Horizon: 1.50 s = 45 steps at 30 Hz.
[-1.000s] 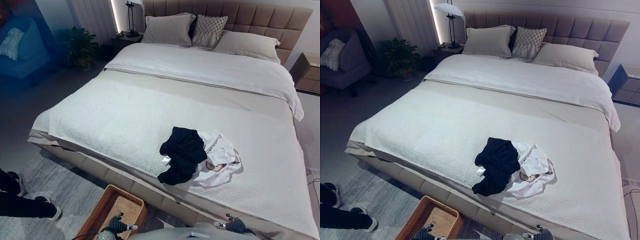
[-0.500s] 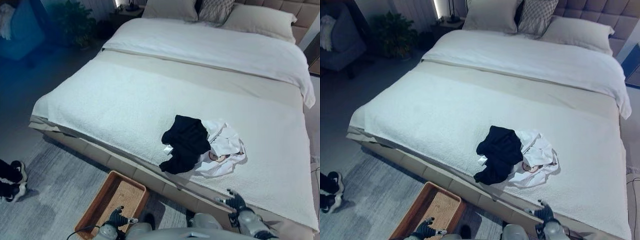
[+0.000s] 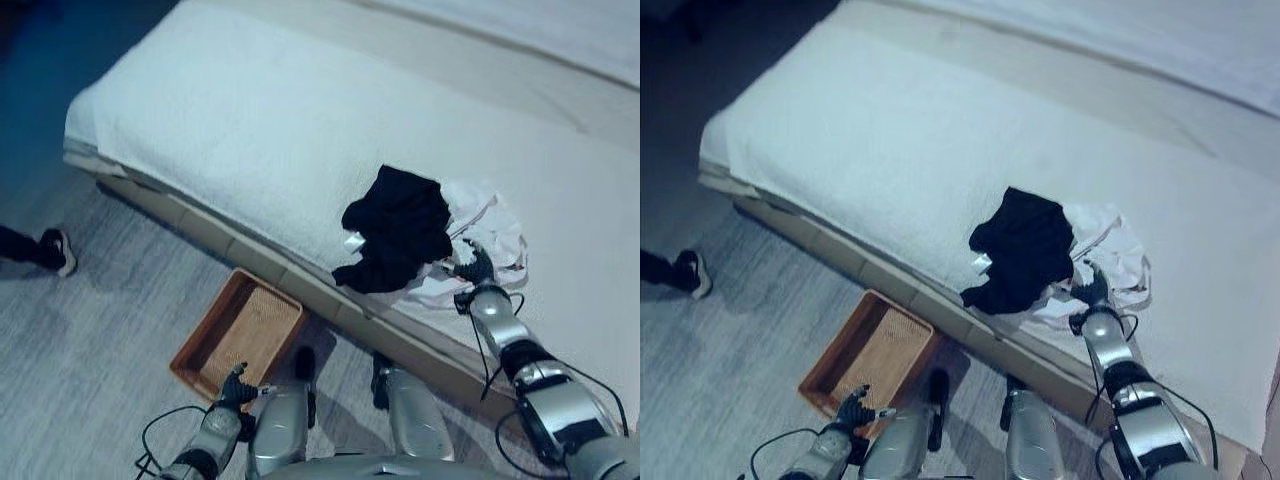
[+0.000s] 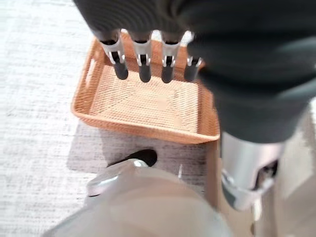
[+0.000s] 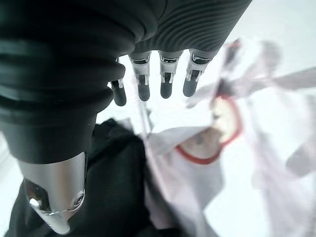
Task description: Pick up clothes into the bucket
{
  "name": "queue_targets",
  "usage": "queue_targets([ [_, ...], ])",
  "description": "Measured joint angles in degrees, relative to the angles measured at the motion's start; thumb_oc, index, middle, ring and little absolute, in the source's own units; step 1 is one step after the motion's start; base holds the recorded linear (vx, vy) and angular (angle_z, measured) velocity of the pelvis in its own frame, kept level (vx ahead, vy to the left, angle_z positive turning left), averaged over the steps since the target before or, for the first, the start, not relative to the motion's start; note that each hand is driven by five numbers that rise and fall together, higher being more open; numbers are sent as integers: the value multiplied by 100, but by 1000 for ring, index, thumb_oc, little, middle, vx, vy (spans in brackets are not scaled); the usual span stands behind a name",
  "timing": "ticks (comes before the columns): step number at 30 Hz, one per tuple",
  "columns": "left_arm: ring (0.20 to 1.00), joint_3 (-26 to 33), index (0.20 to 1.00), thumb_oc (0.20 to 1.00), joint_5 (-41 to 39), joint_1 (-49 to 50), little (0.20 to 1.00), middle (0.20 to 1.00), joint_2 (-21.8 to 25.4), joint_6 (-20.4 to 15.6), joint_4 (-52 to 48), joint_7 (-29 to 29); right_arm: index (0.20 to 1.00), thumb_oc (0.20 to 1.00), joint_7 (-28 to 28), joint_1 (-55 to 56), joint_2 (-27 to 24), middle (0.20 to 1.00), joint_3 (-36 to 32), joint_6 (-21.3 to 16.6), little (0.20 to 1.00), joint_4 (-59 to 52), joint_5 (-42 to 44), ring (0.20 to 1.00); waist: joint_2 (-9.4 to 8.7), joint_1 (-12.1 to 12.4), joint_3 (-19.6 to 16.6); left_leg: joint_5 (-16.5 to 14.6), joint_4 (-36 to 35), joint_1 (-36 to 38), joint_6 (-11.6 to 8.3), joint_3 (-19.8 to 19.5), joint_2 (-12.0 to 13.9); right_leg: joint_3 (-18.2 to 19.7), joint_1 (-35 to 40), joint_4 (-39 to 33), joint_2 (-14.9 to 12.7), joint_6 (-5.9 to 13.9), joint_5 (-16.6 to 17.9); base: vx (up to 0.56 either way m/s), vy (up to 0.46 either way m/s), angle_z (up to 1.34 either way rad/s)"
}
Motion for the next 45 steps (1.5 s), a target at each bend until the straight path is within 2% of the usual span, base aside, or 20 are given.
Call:
queue_targets([
  [4, 1000, -121, 1000, 1000, -106, -224, 1000, 1000, 54, -12, -123, 118, 1000, 1000, -189, -708, -187, 1000, 440, 30, 1000, 121, -233, 1000, -3, 51, 327, -1, 217, -334, 1, -63, -62, -20, -348, 330, -85, -41, -46, -49, 1, 11],
  [11, 1000, -403, 1000, 1000, -318, -592, 1000, 1000, 92, -11, -99, 240, 1000, 1000, -347, -1710, -516, 1000, 850, 164, 1000, 878, -455, 1000, -14, 72, 563, -11, 634, -883, 0, -300, -211, -139, -802, 848, -262, -102, -191, -46, -22, 19],
  [17, 1000, -486, 1000, 1000, -420, -819, 1000, 1000, 93, -16, -121, 338, 1000, 1000, -374, -1959, -602, 1000, 1166, 234, 1000, 1215, -584, 1000, 0, 119, 648, -6, 793, -1206, -6, -538, -273, -341, -999, 1073, -359, -173, -265, -60, -46, 22],
  [18, 1000, -487, 1000, 1000, -426, -830, 1000, 1000, 92, -17, -130, 341, 859, 859, -374, -1980, -635, 859, 1205, 249, 859, 1263, -592, 859, 1, 112, 648, -4, 801, -1211, -6, -567, -282, -381, -1014, 1097, -390, -167, -296, -46, -43, 26],
  [19, 1000, -488, 1000, 1000, -429, -852, 1000, 1000, 89, -16, -130, 340, 545, 545, -371, -2028, -667, 545, 1222, 257, 545, 1366, -629, 545, 0, 122, 648, 1, 799, -1245, -7, -602, -300, -410, -1055, 1133, -417, -173, -316, -45, -57, 23],
  [20, 1000, -512, 1000, 1000, -480, -881, 1000, 1000, 69, -18, -128, 343, 319, 319, -345, -2093, -704, 319, 1272, 289, 319, 1522, -692, 319, 10, 194, 652, 55, 773, -1319, -27, -665, -313, -442, -1098, 1193, -425, -168, -326, -44, -57, 22],
  [22, 1000, -548, 1000, 1000, -496, -919, 1000, 1000, 67, -22, -156, 343, 200, 200, -271, -2261, -765, 200, 1485, 372, 200, 1737, -824, 200, 12, 201, 654, 63, 736, -1362, -20, -760, -330, -533, -1146, 1196, -468, -154, -384, -15, -25, 25],
  [29, 1000, -581, 1000, 1000, -595, -930, 1000, 1000, 67, -19, -147, 341, 200, 200, -200, -2491, -828, 200, 1494, 407, 200, 1641, -966, 200, 8, 207, 655, 179, 598, -1280, -79, -864, -320, -646, -1077, 1179, -477, -225, -385, -8, -8, 8],
  [34, 1000, -608, 1000, 1000, -595, -889, 1000, 1000, 42, -22, -320, 317, 200, 200, -202, -2429, -907, 200, 1481, 412, 200, 1276, -960, 200, -3, 184, 663, 256, 304, -782, -82, -846, -281, -658, -602, 903, -438, -209, -330, 5, 5, -2],
  [40, 1000, -644, 1000, 1000, -624, -814, 1000, 1000, 138, -99, -1530, 167, 200, 200, -196, -2448, -1511, 200, 1387, 400, 200, 351, -943, 200, 3, 163, 636, 350, -60, -205, -46, -807, -244, -665, -68, 552, -392, -156, -220, 30, 26, -2],
  [44, 1000, -440, 1000, 1000, -794, -565, 1000, 1000, 529, -217, -2675, 32, 200, 200, -139, -2451, -1862, 200, 1266, 412, 200, -341, -937, 200, -16, 196, 478, 360, -250, 150, -35, -593, -136, -524, 263, 171, -225, -95, -9, 65, 40, -29],
  [45, 1000, -403, 1000, 1000, -847, -540, 1000, 1000, 817, -184, -3231, -49, 200, 200, -93, -2421, -1976, 200, 1216, 412, 200, -741, -938, 200, -21, 164, 448, 360, -337, 390, -35, -465, -84, -428, 510, -86, -116, -68, 101, 85, 34, -48],
])
